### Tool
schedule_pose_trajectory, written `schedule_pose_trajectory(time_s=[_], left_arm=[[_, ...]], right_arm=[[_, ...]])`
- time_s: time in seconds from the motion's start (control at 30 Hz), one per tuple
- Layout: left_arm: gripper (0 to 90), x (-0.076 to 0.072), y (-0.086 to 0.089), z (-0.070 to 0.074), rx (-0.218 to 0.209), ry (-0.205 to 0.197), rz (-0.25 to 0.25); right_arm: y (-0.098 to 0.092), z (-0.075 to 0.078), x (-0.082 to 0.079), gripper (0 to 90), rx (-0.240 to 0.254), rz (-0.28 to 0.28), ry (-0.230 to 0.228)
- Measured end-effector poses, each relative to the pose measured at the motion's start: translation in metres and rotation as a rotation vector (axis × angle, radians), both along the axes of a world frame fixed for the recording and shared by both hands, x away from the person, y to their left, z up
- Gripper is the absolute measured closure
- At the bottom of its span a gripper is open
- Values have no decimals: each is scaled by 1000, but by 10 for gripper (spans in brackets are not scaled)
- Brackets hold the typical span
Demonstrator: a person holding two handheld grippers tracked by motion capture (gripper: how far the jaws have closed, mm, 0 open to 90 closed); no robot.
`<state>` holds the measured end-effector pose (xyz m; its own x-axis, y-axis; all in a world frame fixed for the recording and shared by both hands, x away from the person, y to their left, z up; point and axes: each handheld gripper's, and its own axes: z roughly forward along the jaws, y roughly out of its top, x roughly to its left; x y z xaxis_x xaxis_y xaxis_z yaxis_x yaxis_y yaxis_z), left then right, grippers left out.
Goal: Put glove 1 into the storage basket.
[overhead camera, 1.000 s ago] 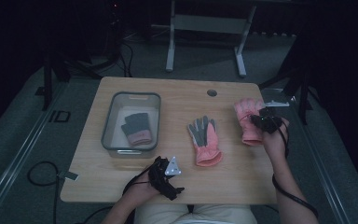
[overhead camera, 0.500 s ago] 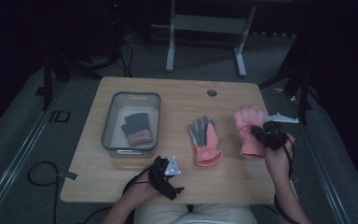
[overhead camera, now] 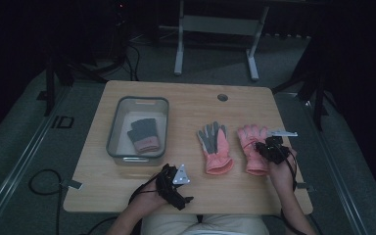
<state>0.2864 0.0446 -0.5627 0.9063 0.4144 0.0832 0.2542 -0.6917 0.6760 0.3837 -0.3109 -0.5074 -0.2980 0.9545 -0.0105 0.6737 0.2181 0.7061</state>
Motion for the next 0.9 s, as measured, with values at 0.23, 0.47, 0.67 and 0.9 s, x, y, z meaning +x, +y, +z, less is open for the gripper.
schedule_pose_trajectory(time_s=[0.23,0.47,0.67,0.9], left_arm=[[18,-2,-1,-1,4,8,0],[18,-1,0,-1,-6,11,3],[18,-1,1,-1,-16,17,-3],[18,0,2,-1,-13,17,-3]], right_arm=[[-1,-15,11,846,-16,3,29],[-3,-19,11,819,-1,0,25],[-1,-1,8,705,-46,66,-13],[-4,-7,11,662,-109,156,7]])
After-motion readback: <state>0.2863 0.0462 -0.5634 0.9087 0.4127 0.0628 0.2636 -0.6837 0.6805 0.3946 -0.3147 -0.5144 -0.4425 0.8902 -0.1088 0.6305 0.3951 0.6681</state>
